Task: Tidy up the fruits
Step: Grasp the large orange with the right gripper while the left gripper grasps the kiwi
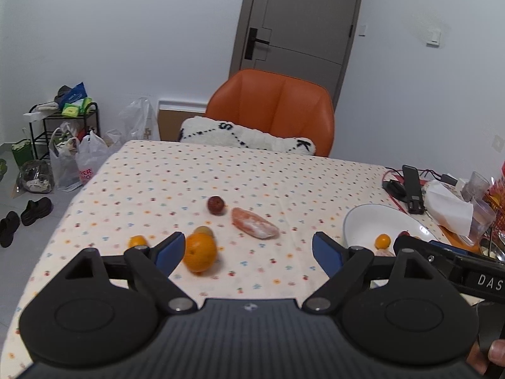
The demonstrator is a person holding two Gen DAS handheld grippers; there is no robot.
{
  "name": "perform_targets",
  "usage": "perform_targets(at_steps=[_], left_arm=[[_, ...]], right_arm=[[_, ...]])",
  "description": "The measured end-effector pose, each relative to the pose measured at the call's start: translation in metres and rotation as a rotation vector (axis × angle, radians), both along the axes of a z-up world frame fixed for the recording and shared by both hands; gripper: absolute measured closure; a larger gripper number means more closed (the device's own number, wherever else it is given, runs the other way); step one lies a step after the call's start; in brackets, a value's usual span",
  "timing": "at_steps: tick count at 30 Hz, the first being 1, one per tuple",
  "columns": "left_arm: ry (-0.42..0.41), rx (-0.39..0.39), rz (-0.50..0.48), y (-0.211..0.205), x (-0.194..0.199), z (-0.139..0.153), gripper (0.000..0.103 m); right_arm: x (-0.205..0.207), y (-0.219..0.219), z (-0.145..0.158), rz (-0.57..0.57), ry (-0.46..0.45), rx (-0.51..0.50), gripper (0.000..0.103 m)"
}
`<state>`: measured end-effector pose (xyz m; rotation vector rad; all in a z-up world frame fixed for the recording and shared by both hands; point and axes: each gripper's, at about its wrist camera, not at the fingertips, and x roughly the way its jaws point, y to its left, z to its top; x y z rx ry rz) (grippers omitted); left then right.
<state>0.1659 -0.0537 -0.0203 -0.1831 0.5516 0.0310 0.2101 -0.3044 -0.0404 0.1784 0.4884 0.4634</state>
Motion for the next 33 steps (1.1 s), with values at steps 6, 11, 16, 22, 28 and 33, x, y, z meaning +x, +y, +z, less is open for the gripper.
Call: perform_targets(at_steps=[6, 11, 16, 22, 28, 33], left_arm=[[0.005, -0.008, 0.027, 0.018, -0.009, -0.003, 0.017], [0.015, -0.014, 0.046, 0.03, -0.015, -0.01, 0.017], [0.032, -0.026, 0.062, 0.043, -0.019, -0.017, 0.017], [0.042, -0.034, 0.08, 0.056, -0.022, -0.026, 0.017], [0.06, -0.055, 0.077, 0.063, -0.018, -0.036, 0.018], [0.076, -0.071, 0.061, 0.066, -0.012, -0.048, 0.022]], right_arm=[[-0.004, 0.015, 0.001, 0.019, -0.003, -0.011, 0.011], [-0.006, 0.027, 0.0, 0.037, 0.001, -0.023, 0.011], [-0.007, 0.041, -0.003, 0.065, 0.01, -0.032, 0.011], [-0.006, 0.056, -0.005, 0.09, 0.021, -0.052, 0.011], [-0.003, 0.068, -0.009, 0.108, 0.038, -0.07, 0.011], [0.003, 0.075, -0.011, 0.112, 0.058, -0.08, 0.011]])
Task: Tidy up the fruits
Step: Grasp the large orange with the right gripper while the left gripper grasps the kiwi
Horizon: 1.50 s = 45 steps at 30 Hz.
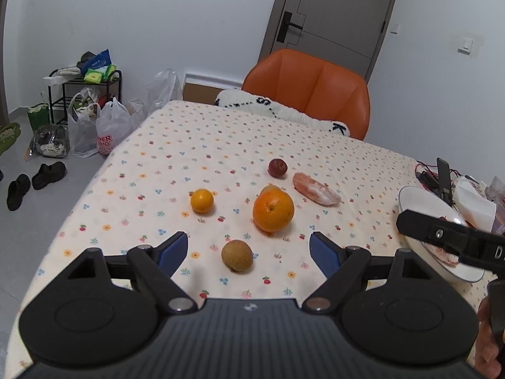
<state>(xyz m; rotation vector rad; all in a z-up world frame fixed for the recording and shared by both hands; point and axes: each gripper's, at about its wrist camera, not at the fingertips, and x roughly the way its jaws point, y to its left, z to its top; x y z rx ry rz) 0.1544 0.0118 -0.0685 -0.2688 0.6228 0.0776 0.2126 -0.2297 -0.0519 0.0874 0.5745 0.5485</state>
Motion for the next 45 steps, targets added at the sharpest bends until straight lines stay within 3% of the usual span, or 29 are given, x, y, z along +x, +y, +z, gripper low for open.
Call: perform_targets(at_steps=[7, 9, 10, 29, 33, 35, 36, 45], left_arm=[[0.044, -0.03, -0.017, 0.003, 0.012, -0.019, 0.052], [0.056, -0.024, -0.027, 0.004, 0.015, -0.023, 0.078], [0.063, -0.022, -0.028, 0.004, 0.016, -0.023, 0.08], [0.017, -0.04, 0.038, 0.055, 0.016, -0.005, 0.08], [0.011, -0.026, 0.058, 0.065, 0.015, 0.002, 0.08], [0.002, -0.02, 0.066, 0.067, 0.012, 0.007, 0.08], [-0.003, -0.017, 0.067, 0.067, 0.011, 0.009, 0.08], [-0.012, -0.013, 0.053, 0.057, 0.009, 0.013, 0.08]], right_arm=[[0.008, 0.012, -0.002, 0.036, 0.011, 0.002, 0.011], [0.009, 0.019, -0.002, 0.046, 0.009, -0.011, 0.011], [0.009, 0.022, -0.003, 0.053, 0.007, -0.019, 0.011], [0.028, 0.093, -0.017, 0.142, 0.047, -0.077, 0.021], [0.035, 0.104, -0.024, 0.142, 0.082, -0.076, 0.032], [0.038, 0.108, -0.03, 0.141, 0.103, -0.081, 0.048], [0.039, 0.109, -0.032, 0.143, 0.112, -0.089, 0.066], [0.031, 0.083, -0.025, 0.116, 0.099, -0.06, 0.069]])
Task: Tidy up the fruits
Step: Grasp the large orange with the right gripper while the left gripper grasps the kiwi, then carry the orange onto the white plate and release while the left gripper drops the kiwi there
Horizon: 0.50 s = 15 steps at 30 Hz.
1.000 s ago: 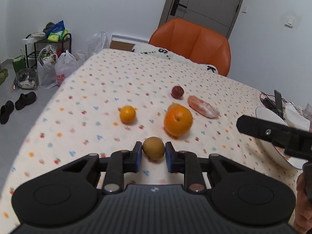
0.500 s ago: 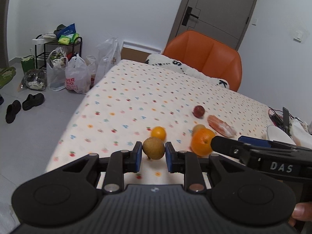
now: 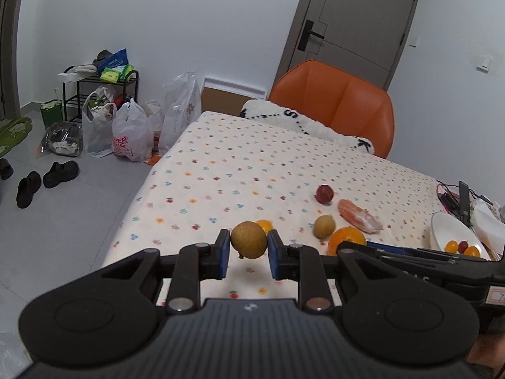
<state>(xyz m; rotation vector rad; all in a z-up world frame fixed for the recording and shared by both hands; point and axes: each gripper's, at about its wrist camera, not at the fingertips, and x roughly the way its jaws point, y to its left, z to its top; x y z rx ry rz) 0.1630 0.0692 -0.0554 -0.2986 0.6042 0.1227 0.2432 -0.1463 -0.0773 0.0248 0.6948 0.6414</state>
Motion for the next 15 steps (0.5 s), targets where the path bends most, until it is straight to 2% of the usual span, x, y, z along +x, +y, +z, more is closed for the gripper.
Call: perform_targets(at_steps=[15], left_arm=[[-0.043, 0.016, -0.093, -0.056, 0.012, 0.015, 0.08]], right_arm=[[-0.007, -0.058, 0.025, -0.083, -0.073, 0.041, 0.07]])
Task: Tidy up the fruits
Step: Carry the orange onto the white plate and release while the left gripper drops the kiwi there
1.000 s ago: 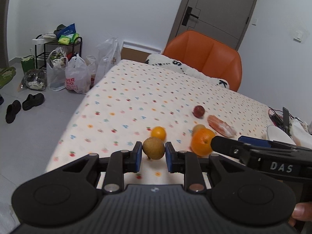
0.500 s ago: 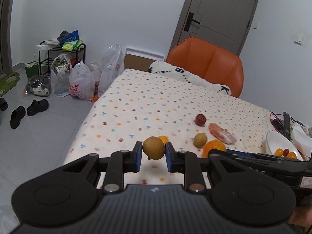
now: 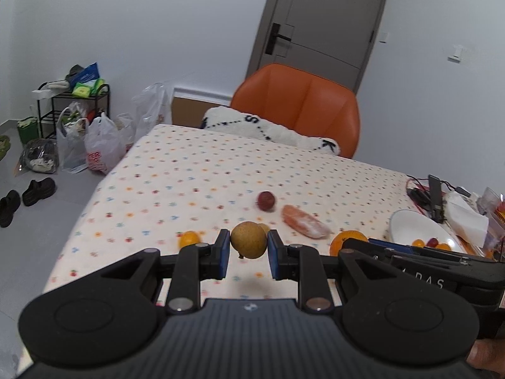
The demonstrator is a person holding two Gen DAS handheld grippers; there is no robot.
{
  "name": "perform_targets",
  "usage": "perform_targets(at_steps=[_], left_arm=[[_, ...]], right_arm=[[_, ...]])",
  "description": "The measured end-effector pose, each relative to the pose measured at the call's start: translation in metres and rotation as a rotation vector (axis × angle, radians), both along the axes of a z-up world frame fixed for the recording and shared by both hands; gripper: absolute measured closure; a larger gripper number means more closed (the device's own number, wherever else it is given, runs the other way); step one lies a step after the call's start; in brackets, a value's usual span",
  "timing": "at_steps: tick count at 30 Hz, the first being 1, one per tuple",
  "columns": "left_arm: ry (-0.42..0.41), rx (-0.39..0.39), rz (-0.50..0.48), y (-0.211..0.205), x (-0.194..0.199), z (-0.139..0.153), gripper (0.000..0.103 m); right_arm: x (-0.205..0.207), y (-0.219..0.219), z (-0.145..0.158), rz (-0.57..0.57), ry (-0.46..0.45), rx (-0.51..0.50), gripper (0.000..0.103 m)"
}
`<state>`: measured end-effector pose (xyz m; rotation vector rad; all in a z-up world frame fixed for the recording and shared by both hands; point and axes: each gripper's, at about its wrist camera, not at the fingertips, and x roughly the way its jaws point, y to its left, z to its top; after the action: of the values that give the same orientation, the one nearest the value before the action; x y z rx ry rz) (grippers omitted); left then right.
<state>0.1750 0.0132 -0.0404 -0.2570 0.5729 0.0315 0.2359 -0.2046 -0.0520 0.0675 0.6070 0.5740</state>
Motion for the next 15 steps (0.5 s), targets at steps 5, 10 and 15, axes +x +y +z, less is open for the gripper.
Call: perform_targets(at_steps=[5, 10, 15], left_arm=[[-0.005, 0.005, -0.023, -0.016, 0.005, 0.002, 0.08], [-0.009, 0.012, -0.054, -0.034, 0.01, 0.004, 0.08], [-0.018, 0.015, -0.089, -0.053, 0.016, 0.007, 0.08]], right_arm=[[-0.002, -0.017, 0.006, -0.026, -0.022, 0.007, 0.07], [-0.004, -0.036, 0.01, -0.061, -0.038, 0.016, 0.07], [-0.005, -0.059, 0.013, -0.103, -0.049, 0.015, 0.07]])
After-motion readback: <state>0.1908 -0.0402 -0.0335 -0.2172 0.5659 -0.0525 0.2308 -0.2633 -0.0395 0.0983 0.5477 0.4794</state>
